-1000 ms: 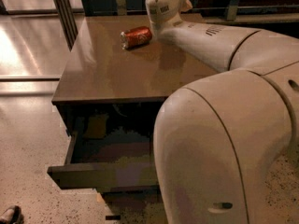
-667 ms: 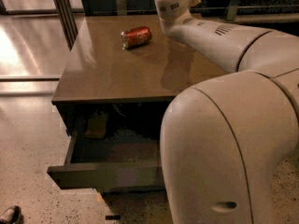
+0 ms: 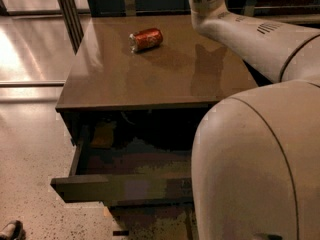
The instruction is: Close top drawer
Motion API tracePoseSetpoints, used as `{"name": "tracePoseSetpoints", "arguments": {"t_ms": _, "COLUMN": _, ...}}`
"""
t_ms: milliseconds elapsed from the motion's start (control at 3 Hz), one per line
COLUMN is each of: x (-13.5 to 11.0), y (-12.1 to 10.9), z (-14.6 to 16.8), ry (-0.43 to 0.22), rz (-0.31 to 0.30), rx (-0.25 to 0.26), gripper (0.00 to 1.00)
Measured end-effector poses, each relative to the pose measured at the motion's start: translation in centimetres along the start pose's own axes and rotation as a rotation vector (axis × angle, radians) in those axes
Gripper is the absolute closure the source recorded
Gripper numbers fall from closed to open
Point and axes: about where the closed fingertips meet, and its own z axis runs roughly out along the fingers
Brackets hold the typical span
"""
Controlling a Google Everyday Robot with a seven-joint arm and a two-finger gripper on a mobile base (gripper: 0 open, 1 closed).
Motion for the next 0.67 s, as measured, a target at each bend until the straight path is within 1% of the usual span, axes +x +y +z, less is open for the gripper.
{"name": "tracePoseSetpoints", "arguments": {"t_ms": 333, "x": 1.18, "y": 0.17, "z": -0.77, "ry": -0.09, "rz": 0.048, "rx": -0.002, "gripper": 0.0}}
{"name": "tracePoseSetpoints", "arguments": {"t_ms": 667, "x": 1.3, "y": 0.33, "z": -1.69, "ry": -0.194, "rz": 0.106, "rx": 0.001, "gripper": 0.0}}
